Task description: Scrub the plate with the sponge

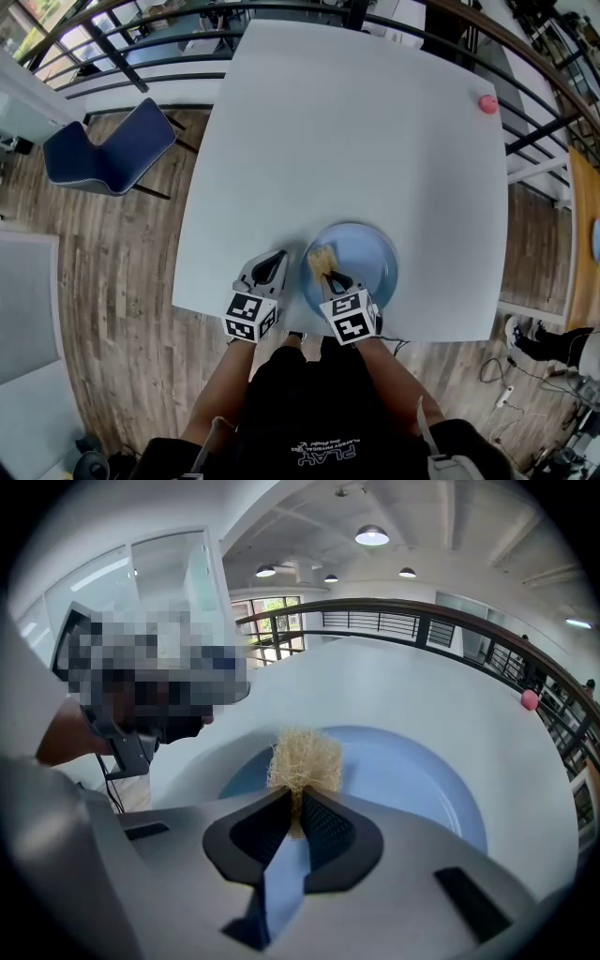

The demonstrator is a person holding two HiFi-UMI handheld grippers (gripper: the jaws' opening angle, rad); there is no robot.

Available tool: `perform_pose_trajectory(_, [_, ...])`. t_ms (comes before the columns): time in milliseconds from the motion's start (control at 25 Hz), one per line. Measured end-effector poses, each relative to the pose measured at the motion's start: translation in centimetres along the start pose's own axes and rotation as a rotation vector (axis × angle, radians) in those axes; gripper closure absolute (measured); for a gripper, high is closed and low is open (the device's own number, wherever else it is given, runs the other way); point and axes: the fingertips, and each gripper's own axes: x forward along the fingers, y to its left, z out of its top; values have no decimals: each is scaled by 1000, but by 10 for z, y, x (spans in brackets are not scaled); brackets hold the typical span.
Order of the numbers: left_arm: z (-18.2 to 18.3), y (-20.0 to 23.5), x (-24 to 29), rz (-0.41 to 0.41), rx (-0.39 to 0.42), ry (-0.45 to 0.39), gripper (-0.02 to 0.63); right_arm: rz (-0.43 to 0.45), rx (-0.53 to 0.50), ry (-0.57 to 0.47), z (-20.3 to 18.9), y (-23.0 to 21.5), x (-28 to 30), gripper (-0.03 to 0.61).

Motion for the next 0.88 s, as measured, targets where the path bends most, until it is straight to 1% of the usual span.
perform_pose_trajectory(240, [-8, -2, 7, -18, 1, 22, 601, 2, 13, 2, 5, -6, 11, 534])
perform_pose_trajectory(520, [-8, -4, 10, -25, 13, 36, 601, -19, 34, -6, 9, -21, 12, 534])
perform_pose_trajectory(880, [-12, -17, 14, -44, 27, 50, 601, -85, 94, -23, -1, -59, 4, 534])
